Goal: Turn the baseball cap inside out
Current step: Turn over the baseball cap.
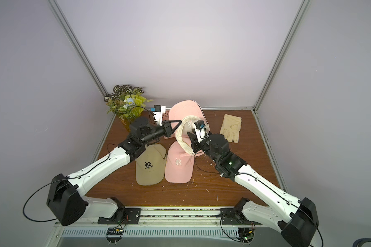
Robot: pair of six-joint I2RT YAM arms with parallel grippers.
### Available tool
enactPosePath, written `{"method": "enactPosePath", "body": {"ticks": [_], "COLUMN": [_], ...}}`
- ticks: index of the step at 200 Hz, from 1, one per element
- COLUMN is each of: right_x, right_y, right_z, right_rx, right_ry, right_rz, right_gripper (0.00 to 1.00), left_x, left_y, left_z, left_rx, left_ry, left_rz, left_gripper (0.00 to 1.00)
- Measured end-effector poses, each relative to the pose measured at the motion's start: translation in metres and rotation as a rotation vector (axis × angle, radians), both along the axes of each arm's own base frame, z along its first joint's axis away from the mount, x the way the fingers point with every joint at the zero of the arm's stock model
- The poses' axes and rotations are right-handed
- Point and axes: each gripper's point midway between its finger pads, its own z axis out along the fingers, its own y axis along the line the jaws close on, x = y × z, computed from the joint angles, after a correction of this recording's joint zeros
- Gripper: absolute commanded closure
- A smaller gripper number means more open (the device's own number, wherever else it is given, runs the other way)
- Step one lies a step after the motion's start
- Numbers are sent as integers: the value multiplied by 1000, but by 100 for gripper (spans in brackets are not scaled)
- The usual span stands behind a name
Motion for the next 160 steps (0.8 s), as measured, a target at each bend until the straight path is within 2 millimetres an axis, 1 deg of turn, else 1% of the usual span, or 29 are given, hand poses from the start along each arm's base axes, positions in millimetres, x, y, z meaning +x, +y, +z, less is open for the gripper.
{"method": "enactPosePath", "body": {"ticks": [9, 30, 48, 85, 109, 125, 147, 160], "right_x": [6, 20, 27, 36, 41, 42, 41, 40], "right_y": [-1, -3, -2, 7, 13, 14, 14, 13], "right_z": [-4, -17, -26, -39, -56, -66, -75, -79], "right_rx": [-11, -50, -70, -99, -133, -158, -179, -188], "right_ry": [0, 11, 18, 37, 67, 86, 109, 121], "right_rz": [-29, -93, -116, -118, -113, -110, -110, -112], "right_gripper": [69, 62, 59, 48, 41, 38, 33, 27], "left_x": [-2, -7, -11, -17, -17, -17, -15, -14], "left_y": [-2, -5, -8, -13, -16, -16, -16, -15], "left_z": [0, 0, 0, 1, 1, -1, -3, -3], "left_rx": [-5, -18, -30, -56, -67, -65, -61, -56], "left_ry": [7, 26, 45, 69, 75, 79, 84, 82], "left_rz": [-14, -44, -70, -114, -131, -133, -124, -115], "left_gripper": [100, 100, 100, 100, 100, 100, 100, 100]}}
